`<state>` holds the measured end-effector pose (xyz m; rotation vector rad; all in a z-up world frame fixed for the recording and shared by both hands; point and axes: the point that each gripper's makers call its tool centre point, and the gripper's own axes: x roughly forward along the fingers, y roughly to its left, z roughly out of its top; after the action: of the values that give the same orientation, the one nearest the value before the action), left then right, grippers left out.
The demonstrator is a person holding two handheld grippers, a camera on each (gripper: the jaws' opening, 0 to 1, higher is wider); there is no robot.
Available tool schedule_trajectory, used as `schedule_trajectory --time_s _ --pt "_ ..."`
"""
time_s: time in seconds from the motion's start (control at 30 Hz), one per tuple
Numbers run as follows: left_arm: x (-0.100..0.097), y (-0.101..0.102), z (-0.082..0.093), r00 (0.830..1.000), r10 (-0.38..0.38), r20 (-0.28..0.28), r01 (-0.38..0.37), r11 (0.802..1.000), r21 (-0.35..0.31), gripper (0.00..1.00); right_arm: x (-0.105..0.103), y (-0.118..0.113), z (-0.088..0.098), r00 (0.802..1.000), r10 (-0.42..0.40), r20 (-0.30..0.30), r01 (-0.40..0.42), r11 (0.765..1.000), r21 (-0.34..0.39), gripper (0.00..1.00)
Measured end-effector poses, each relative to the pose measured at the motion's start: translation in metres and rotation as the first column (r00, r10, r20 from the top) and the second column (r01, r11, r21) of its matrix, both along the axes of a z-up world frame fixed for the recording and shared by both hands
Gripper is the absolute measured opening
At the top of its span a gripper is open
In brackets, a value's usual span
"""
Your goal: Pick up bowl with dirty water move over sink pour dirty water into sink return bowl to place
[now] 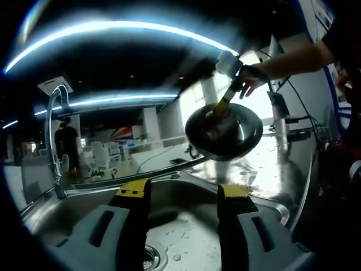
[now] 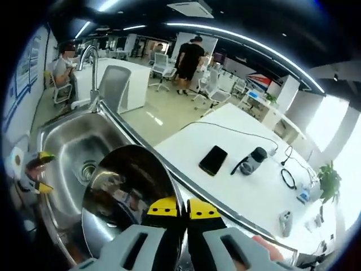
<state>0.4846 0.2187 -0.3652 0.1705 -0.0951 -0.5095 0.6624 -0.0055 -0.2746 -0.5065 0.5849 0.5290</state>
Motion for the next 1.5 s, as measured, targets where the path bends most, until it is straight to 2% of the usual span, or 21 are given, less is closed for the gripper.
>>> schedule_trajectory --time_s 0.17,0.5,0.67,1.27,1.5 --pt "0.001 0.001 0.001 1.0 0.002 0.003 -0.002 1.0 -0.008 0.45 0.0 -0.007 -0.002 0.999 -0.034 -0.036 0.036 0.998 0.044 0.0" --pt "0.001 0.0 0.001 1.0 0.003 0.006 -0.002 1.0 -0.012 0.45 -0.006 -0.031 -0.011 0.995 -0.077 -0.067 0.08 0.995 0.052 0.0" --pt "0.002 0.0 0.0 1.0 0.002 0.005 -0.002 1.0 -0.006 0.45 -0.007 -0.042 -0.013 0.989 -0.11 -0.094 0.118 0.989 0.086 0.0" --pt "0.001 0.0 0.002 1.0 0.001 0.008 -0.001 1.0 -0.014 0.45 -0.014 -0.07 -0.029 0.971 -0.168 -0.171 0.19 0.974 0.121 0.0" --pt "0.0 0.0 0.003 1.0 -0.002 0.007 0.002 1.0 -0.025 0.45 -0.016 -0.081 -0.04 0.965 -0.188 -0.184 0.212 0.969 0.123 0.0"
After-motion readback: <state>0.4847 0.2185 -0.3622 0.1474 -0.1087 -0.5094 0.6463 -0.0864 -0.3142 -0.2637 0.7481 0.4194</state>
